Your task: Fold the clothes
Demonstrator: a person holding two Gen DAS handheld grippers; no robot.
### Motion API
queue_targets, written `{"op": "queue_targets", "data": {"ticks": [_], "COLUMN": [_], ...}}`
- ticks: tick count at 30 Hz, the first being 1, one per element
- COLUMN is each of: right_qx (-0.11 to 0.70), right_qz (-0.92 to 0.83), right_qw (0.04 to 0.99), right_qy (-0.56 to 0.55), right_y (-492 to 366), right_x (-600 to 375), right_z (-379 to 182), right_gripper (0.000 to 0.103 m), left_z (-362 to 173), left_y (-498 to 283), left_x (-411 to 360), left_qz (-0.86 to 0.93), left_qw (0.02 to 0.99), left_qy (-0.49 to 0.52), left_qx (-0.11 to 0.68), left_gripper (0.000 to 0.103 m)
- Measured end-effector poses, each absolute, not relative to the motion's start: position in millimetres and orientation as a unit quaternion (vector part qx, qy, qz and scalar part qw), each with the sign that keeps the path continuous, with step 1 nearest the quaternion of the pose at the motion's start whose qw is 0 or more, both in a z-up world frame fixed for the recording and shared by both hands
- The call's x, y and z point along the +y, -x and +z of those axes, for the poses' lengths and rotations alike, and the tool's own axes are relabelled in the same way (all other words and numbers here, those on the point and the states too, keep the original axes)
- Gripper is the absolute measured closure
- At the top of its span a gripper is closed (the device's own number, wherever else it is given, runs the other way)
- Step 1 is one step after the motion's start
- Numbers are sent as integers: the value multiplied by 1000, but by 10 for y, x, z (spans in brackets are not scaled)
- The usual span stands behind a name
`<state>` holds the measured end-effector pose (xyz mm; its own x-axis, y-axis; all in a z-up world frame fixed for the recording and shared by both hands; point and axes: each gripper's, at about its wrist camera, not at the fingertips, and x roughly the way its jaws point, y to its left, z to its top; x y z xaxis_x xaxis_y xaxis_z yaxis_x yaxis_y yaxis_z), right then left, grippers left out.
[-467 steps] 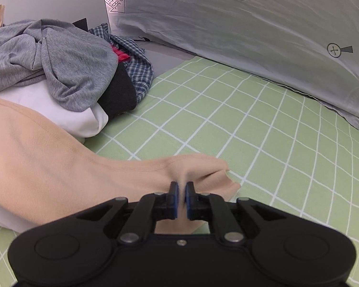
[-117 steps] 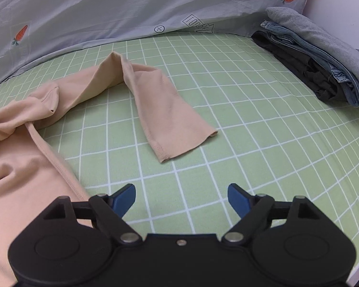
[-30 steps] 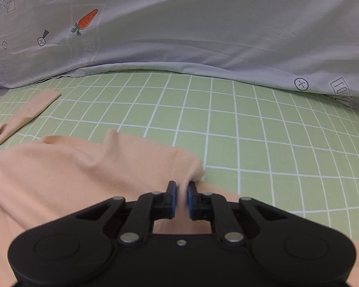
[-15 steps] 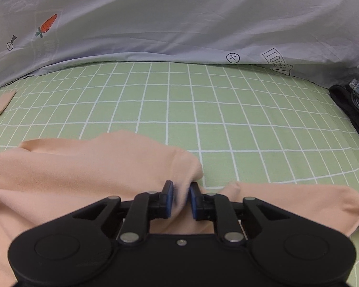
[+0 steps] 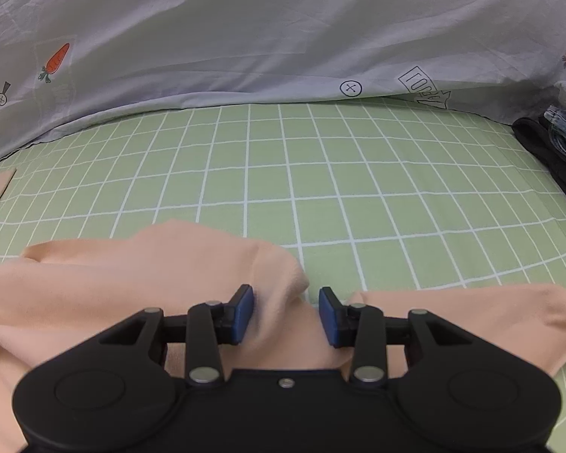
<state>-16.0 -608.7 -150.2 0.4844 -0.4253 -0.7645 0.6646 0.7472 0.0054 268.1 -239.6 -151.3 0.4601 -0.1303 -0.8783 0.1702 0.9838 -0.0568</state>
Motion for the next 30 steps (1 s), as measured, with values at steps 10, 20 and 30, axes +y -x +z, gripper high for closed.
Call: {"op": "queue_targets", "data": {"ticks": [10,20,30], "right_qx": [396,407,388], "right_qz": [-324,-332,-269], "right_qw": [847,840,875], "right_qy": [-146,-133,-103], "right_y": [147,107,-306], "right_x": [-6071,-6093,-6146], "right_z": [-1500,-1480,-1219], "right_gripper": [64,53,52], "left_z": [-1400,-1296,-1163], "left_y": [-2816,-2571,-2241], "left_x": [-2177,-1269,-2292], "left_qz": [22,145,-95], "left_qw": [886,867,871], "left_qy": [6,18,-23], "left_qx": [464,476,482], "left_gripper": [97,79,50]}}
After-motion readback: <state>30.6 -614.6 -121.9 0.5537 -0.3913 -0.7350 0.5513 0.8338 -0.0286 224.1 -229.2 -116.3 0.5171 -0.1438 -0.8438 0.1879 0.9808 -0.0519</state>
